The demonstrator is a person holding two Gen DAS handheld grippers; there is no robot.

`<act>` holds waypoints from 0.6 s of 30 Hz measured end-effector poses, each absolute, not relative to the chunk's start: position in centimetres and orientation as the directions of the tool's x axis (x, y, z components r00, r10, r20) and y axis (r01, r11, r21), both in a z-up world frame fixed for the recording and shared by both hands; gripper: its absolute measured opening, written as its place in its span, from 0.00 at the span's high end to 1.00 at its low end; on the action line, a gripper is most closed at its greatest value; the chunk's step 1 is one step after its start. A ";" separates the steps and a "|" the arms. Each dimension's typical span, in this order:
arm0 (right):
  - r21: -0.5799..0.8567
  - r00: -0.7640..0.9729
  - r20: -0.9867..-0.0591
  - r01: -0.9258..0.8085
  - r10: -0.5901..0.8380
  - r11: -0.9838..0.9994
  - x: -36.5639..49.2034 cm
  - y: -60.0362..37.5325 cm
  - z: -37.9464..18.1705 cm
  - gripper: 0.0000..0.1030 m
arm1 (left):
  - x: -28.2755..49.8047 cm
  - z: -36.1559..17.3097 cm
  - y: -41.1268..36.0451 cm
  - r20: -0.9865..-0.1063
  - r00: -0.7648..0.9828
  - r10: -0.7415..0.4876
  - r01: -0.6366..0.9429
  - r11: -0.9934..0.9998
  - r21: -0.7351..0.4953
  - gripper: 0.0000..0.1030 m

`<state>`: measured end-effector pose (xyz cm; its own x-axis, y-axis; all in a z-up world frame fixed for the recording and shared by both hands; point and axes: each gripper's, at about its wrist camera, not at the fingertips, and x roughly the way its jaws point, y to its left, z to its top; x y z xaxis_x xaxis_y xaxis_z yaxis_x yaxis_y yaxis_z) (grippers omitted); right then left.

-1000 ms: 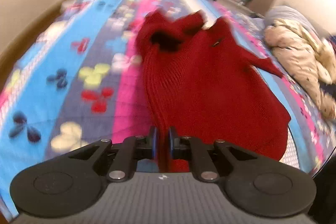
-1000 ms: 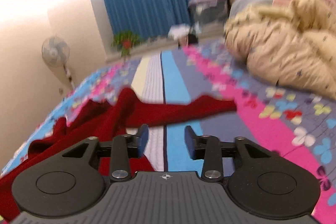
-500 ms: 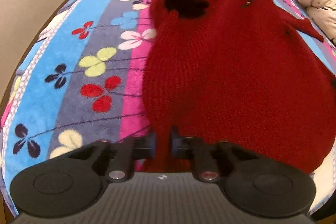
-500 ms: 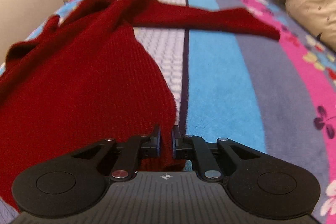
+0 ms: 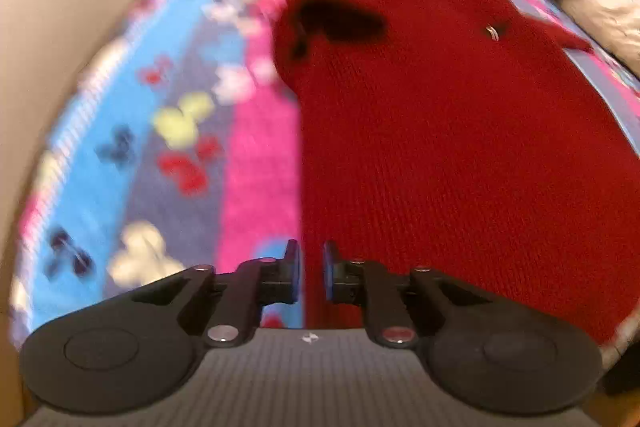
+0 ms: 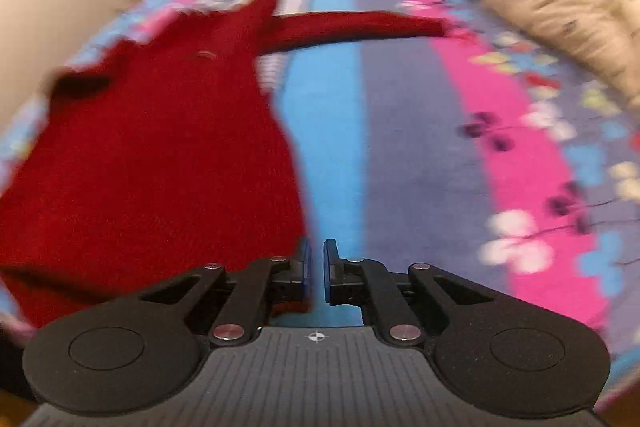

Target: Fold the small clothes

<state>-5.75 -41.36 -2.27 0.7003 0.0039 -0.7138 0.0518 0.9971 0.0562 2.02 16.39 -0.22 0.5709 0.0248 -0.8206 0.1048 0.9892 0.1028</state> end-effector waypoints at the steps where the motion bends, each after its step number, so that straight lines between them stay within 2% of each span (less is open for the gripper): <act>1: 0.092 0.728 -0.686 0.087 0.000 0.992 -5.5 -42.0 -1.7 0.90 | 2.1 0.8 16.0 -0.787 0.617 -0.004 0.112 0.990 0.083 0.78; 2: 0.151 0.753 -0.657 0.112 0.015 0.982 -5.1 -42.6 -1.3 0.86 | 2.1 1.7 15.5 -0.759 0.650 -0.047 0.130 0.990 0.050 0.70; 4: 0.236 0.776 -0.629 0.126 0.052 0.963 -4.2 -43.2 -1.0 0.62 | 2.5 2.4 13.8 -0.740 0.661 -0.127 0.189 0.982 0.000 0.69; 5: 0.262 0.778 -0.624 0.120 0.073 0.958 -3.2 -43.1 -0.9 0.59 | 2.9 2.3 13.0 -0.749 0.646 -0.145 0.215 0.977 -0.004 0.69; 10: 0.324 0.812 -0.568 0.070 0.135 0.943 3.9 -42.3 0.0 0.59 | 5.7 0.3 9.1 -0.820 0.562 -0.111 0.260 0.964 0.048 0.69; 14: 0.403 0.831 -0.542 0.130 0.122 0.906 9.5 -43.5 -1.1 0.59 | 7.7 -2.7 8.5 -0.886 0.462 -0.028 0.240 0.966 0.095 0.69; 18: 0.510 0.842 -0.520 0.173 0.141 0.843 15.7 -45.2 -3.7 0.59 | 6.9 -3.6 7.6 -0.880 0.474 -0.001 0.267 0.953 0.143 0.67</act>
